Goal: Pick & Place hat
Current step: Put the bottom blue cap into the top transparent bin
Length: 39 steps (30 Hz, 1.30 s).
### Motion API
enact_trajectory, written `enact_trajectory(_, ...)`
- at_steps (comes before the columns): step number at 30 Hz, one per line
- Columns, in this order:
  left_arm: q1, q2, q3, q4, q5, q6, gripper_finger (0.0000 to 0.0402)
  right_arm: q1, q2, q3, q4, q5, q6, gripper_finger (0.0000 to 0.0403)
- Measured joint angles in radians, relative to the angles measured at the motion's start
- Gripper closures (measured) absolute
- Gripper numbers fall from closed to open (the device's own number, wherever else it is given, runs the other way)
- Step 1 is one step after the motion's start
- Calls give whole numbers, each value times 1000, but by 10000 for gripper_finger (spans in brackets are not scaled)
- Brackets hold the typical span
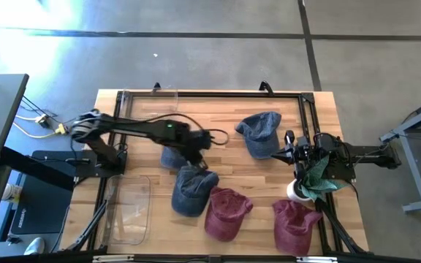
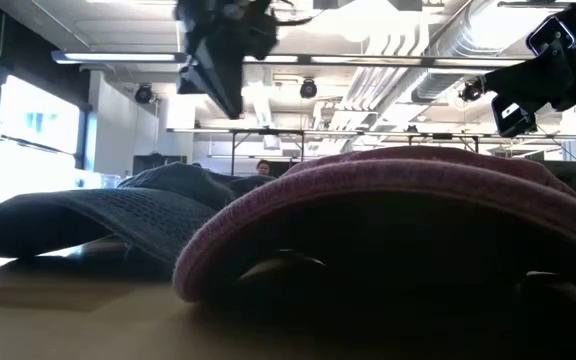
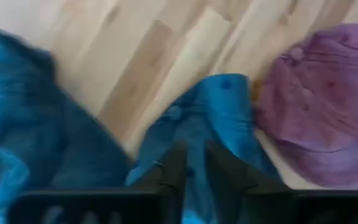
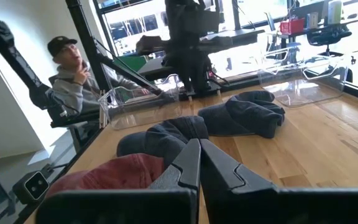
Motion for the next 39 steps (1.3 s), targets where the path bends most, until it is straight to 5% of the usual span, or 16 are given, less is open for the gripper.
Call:
enact_trajectory(8, 25, 193, 100, -118, 163, -6, 171, 0, 0, 0, 0, 0, 0, 402)
enact_trajectory(12, 64, 285, 101, -118, 190, -15, 134, 0, 3, 0, 0, 0, 1, 402)
enact_trajectory(26, 85, 357, 101, -143, 116, 46, 134, 0, 3, 0, 5, 0, 1, 402)
enact_trajectory(39, 85, 357, -15, -122, 185, 91, 232, 0, 4, 0, 6, 0, 0, 402)
